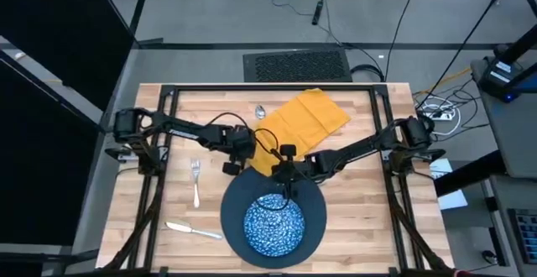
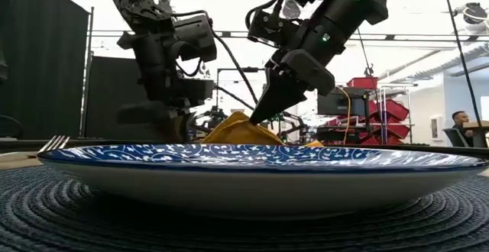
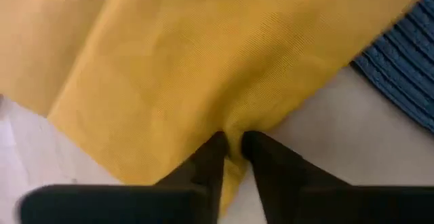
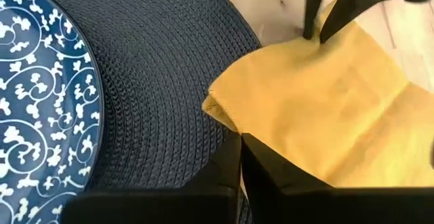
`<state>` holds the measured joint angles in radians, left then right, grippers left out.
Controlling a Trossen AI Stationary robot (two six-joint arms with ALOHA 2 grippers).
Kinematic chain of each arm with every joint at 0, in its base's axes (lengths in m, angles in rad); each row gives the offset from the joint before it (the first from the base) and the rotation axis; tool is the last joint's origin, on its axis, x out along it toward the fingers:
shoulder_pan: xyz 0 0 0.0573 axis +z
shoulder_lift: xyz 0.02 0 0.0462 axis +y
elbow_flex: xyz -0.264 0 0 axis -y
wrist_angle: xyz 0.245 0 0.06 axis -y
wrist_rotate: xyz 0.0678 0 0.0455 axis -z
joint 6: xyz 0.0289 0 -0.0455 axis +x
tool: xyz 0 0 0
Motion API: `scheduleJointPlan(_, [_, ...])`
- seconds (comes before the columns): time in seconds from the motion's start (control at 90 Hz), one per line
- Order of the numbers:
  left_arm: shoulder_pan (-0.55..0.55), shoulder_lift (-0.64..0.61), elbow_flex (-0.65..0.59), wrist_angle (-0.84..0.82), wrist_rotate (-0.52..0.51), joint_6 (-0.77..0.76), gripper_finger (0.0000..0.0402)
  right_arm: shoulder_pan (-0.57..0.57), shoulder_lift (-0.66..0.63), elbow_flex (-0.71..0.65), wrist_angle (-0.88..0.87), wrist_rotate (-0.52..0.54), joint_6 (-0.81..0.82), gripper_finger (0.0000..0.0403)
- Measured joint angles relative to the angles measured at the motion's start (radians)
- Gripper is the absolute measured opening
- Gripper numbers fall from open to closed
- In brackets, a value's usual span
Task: Set table place
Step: Fold the yellow table napkin
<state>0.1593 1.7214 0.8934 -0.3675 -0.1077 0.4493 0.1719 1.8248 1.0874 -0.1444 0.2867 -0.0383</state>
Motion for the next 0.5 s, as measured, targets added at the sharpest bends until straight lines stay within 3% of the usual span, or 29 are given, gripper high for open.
scheduleJointPlan(0.144, [0.000, 0.002, 0.005, 0.033, -0.024, -0.026, 0.0003, 0.000, 0.000, 0.000, -0.001, 0.000, 0.000, 0.0000])
scheduleJointPlan(0.333, [-0.014, -0.034, 0.005, 0.036, -0.135, -0.026, 0.0000, 0.000, -0.023, 0.000, -0.014, 0.003, 0.000, 0.0000])
scheduleJointPlan(0.5, [-0.030, -0.095, 0.005, 0.037, -0.162, -0.026, 0.0000, 0.000, -0.115, 0.000, -0.079, 0.078, 0.000, 0.0000])
